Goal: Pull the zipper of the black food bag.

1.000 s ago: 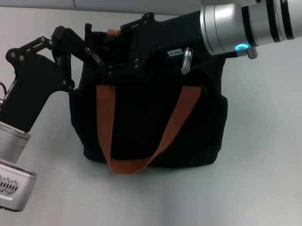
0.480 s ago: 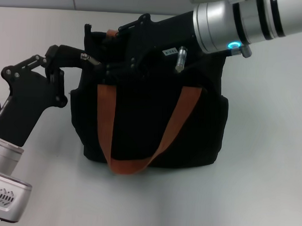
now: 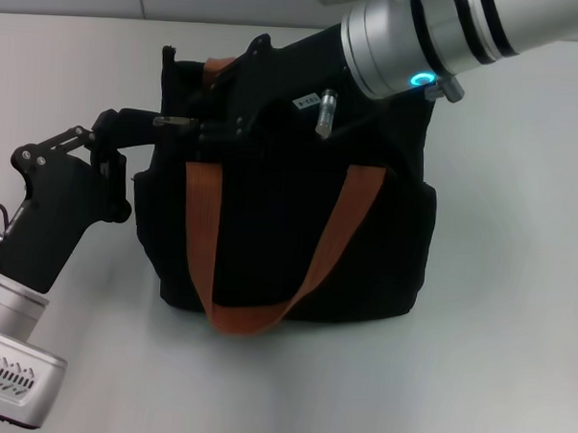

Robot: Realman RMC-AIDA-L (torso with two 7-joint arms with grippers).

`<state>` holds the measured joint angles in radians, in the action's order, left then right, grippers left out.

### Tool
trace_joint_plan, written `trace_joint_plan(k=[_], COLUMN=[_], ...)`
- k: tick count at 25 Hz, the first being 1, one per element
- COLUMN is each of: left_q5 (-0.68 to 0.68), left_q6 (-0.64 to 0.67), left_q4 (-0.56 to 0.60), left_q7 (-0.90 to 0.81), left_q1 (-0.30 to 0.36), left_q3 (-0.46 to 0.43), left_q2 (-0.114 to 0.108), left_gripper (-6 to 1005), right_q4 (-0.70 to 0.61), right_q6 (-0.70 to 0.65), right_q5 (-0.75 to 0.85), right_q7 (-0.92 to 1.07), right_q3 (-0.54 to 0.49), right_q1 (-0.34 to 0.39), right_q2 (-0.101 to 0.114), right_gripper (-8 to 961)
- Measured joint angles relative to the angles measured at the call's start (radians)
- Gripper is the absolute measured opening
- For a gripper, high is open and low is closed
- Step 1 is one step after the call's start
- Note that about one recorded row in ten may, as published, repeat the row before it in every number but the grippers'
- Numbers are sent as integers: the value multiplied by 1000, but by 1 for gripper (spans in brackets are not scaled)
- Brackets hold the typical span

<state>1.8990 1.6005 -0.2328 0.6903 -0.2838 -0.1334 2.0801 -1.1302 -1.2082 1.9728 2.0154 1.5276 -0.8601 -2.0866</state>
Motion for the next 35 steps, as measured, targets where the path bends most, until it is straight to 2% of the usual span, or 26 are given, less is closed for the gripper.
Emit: trace_joint_plan(k=[14,21,30,35], left_q5=[0,0,1,-1], left_q6=[6,8,7,6], left_q4=[1,3,3,4], left_q7=[0,0,0,0], left_q1=[-1,-3,-6,-6], left_q3=[3,6,6,0], left_q2=[0,0,0,0], left_gripper=[44,44,45,45], right_q4=[64,47,44,24], right_q6=[22,14,2,-10], right_q5=[13,12,13,13], right_q7=[29,29,6,3], right_q3=[3,-5,-6,-8], right_q1=[-67,-59,-50,-40], right_q2=[-1,1,3,5], right_gripper=[284,275,63,0])
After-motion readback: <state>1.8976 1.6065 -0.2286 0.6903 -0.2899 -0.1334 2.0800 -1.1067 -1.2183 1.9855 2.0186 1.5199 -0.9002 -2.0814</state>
